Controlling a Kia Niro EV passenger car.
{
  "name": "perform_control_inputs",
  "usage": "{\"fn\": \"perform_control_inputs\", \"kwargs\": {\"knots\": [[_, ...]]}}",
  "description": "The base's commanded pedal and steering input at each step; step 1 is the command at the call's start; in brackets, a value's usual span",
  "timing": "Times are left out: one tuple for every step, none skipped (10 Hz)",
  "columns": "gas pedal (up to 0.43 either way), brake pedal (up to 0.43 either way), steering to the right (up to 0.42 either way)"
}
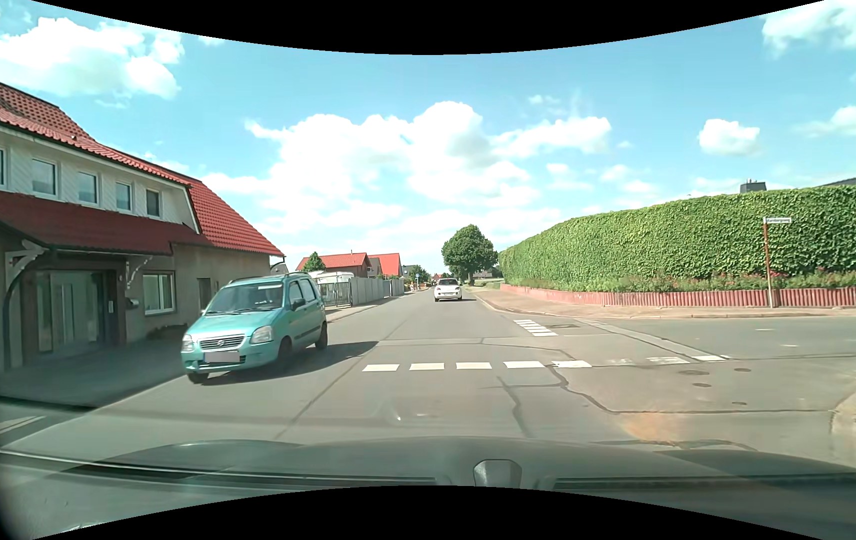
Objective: Follow the waypoints while adhering to traffic rules and regulations
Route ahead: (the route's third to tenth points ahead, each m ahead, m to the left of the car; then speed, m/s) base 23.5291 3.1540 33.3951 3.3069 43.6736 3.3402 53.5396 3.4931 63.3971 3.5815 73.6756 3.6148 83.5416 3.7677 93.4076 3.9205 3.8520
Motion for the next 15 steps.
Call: {"fn": "perform_control_inputs", "kwargs": {"knots": [[0.000,0.024,-0.001],[0.000,0.037,0.006],[0.000,0.079,0.005],[0.000,0.152,-0.004],[0.000,0.195,-0.010],[0.000,0.213,-0.008],[0.000,0.226,-0.002],[0.000,0.226,0.002],[0.000,0.110,0.003],[0.000,0.006,0.003],[0.000,0.006,0.001],[0.000,0.006,0.000],[0.150,0.006,0.000],[0.209,0.006,-0.001],[0.220,0.006,-0.001]]}}
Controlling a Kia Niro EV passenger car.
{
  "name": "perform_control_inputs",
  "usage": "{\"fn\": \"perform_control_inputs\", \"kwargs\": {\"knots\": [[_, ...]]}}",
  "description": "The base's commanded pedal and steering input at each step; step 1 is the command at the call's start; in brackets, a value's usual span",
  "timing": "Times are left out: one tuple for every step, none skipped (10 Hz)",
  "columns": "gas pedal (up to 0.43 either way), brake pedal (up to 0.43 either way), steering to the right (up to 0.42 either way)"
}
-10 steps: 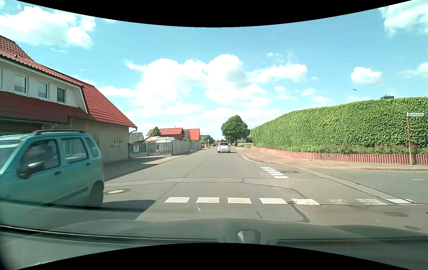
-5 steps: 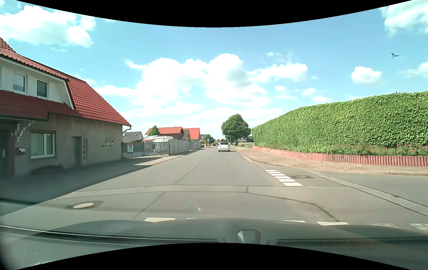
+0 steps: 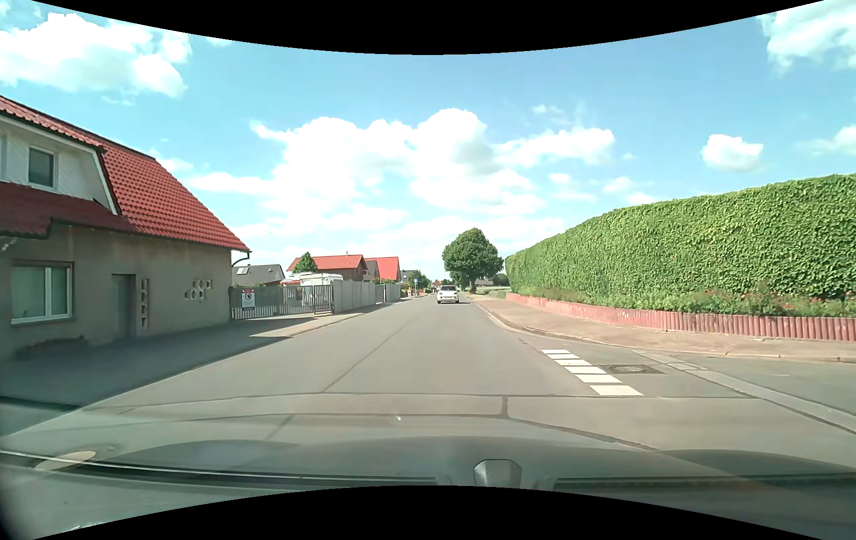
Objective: Follow the waypoints while adhering to traffic rules and regulations
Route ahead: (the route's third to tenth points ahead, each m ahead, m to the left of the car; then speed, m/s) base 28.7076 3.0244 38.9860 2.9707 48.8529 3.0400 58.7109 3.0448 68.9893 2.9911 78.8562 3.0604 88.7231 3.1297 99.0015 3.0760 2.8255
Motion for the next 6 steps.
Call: {"fn": "perform_control_inputs", "kwargs": {"knots": [[0.240,0.006,-0.002],[0.287,0.006,-0.002],[0.299,0.006,-0.003],[0.299,0.006,-0.010],[0.299,0.006,-0.012],[0.299,0.006,-0.011]]}}
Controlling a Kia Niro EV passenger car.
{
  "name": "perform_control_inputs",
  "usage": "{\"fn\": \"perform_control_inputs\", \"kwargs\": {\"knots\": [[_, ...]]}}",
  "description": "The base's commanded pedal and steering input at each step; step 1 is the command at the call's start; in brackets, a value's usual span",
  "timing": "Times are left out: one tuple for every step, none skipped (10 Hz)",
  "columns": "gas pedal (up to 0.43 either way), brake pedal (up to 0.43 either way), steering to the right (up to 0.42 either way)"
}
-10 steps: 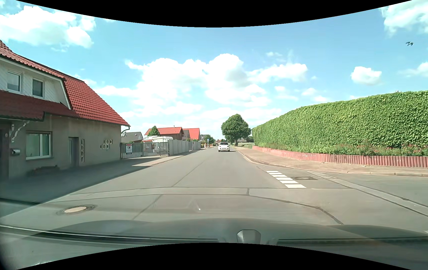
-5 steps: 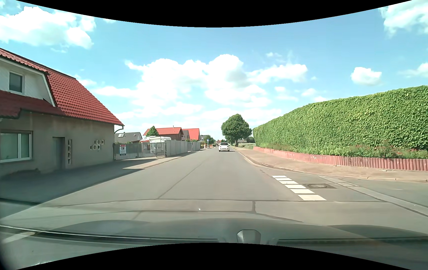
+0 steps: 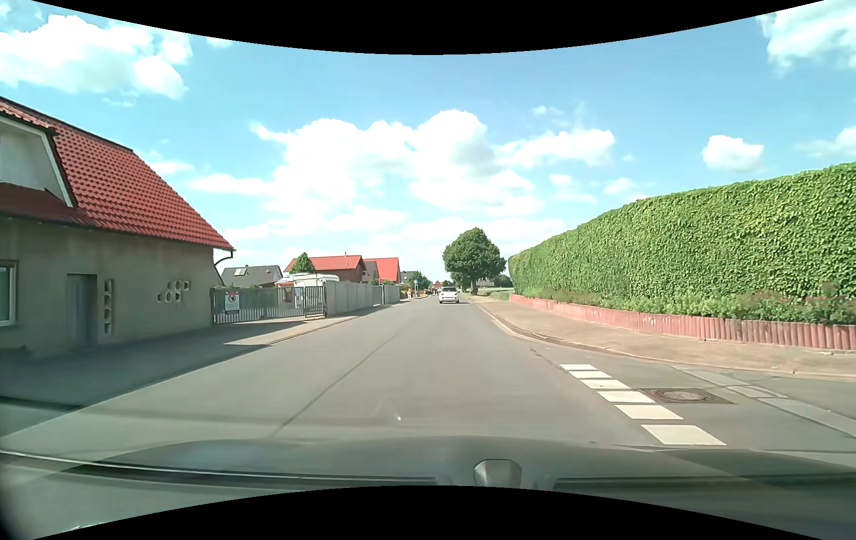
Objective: Follow the waypoints while adhering to traffic rules and regulations
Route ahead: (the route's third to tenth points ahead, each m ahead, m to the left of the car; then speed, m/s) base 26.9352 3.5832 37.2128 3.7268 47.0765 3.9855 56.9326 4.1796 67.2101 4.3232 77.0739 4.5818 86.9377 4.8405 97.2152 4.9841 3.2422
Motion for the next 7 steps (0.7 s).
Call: {"fn": "perform_control_inputs", "kwargs": {"knots": [[0.311,0.006,-0.011],[0.311,0.006,-0.011],[0.311,0.006,-0.010],[0.311,0.006,-0.006],[0.311,0.006,-0.006],[0.319,0.006,-0.005],[0.319,0.006,-0.005]]}}
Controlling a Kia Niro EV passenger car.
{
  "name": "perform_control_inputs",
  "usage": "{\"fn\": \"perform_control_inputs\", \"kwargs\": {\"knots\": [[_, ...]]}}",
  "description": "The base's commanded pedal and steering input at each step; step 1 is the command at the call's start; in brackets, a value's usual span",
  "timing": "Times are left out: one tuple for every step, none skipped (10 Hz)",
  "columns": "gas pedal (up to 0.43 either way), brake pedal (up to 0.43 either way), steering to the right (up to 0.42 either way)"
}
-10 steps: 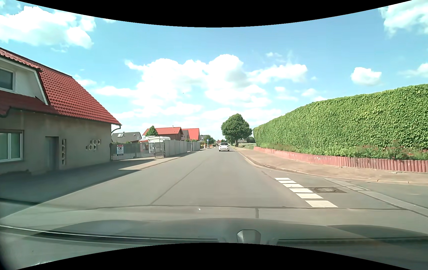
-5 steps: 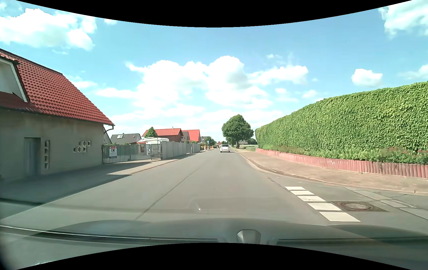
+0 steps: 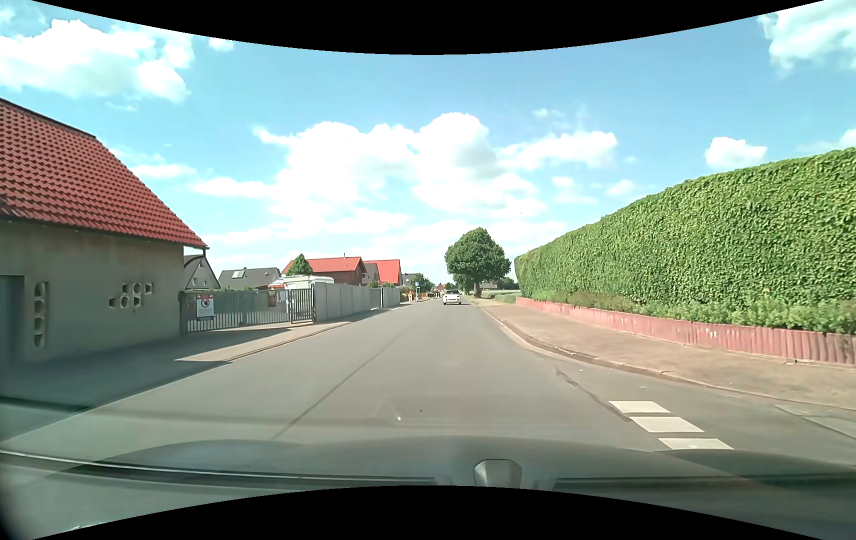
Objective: Follow the waypoints while adhering to traffic rules and regulations
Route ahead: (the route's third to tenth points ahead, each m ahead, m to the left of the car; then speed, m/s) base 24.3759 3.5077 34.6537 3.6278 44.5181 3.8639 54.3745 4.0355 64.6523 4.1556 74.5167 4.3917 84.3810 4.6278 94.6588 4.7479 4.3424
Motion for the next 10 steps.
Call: {"fn": "perform_control_inputs", "kwargs": {"knots": [[0.358,0.006,-0.004],[0.358,0.006,-0.004],[0.358,0.006,-0.003],[0.358,0.006,-0.003],[0.358,0.006,-0.003],[0.358,0.006,-0.003],[0.358,0.006,-0.003],[0.358,0.006,-0.003],[0.358,0.006,-0.003],[0.358,0.006,-0.003]]}}
